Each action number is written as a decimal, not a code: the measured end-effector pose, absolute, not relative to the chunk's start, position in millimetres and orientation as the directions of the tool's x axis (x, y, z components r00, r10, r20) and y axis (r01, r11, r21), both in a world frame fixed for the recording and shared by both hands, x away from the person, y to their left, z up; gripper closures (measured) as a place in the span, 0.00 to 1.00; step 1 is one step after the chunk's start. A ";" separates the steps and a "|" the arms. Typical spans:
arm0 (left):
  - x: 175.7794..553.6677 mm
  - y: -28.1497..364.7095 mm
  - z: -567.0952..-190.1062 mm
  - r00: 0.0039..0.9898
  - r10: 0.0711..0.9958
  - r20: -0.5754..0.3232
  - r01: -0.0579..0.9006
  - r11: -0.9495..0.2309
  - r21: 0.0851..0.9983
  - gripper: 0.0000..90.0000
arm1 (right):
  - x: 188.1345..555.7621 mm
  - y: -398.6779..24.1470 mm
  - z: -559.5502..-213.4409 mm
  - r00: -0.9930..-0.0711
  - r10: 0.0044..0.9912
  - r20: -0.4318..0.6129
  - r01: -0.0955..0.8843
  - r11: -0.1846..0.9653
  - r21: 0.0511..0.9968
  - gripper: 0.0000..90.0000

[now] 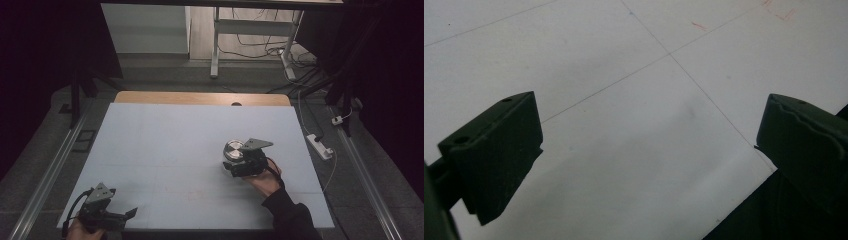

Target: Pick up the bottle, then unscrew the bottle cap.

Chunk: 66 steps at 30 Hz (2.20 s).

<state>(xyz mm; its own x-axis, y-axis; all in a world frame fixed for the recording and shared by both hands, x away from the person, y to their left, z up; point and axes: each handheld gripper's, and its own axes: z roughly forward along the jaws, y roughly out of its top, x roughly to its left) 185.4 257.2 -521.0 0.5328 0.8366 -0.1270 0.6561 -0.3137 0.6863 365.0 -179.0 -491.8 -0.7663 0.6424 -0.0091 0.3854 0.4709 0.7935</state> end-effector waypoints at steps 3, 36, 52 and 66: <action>185.5 257.2 -521.0 0.533 0.837 -0.127 0.656 -0.314 0.686 0.00 | 362.3 -176.7 -488.2 -0.773 0.634 -0.002 0.381 0.467 0.798 0.16; 185.6 257.5 -521.0 0.534 0.835 -0.131 0.656 -0.311 0.688 0.00 | 318.0 -118.1 -473.6 -0.885 0.466 0.008 0.282 0.520 0.806 0.16; 186.2 258.4 -520.9 0.536 0.832 -0.141 0.660 -0.309 0.685 0.00 | 307.7 -107.2 -475.6 -0.908 0.418 0.015 0.260 0.535 0.804 0.16; 187.2 257.3 -513.4 0.591 0.790 -0.161 0.608 -0.306 0.733 0.00 | 310.7 -110.7 -476.4 -0.905 0.425 0.019 0.266 0.531 0.804 0.16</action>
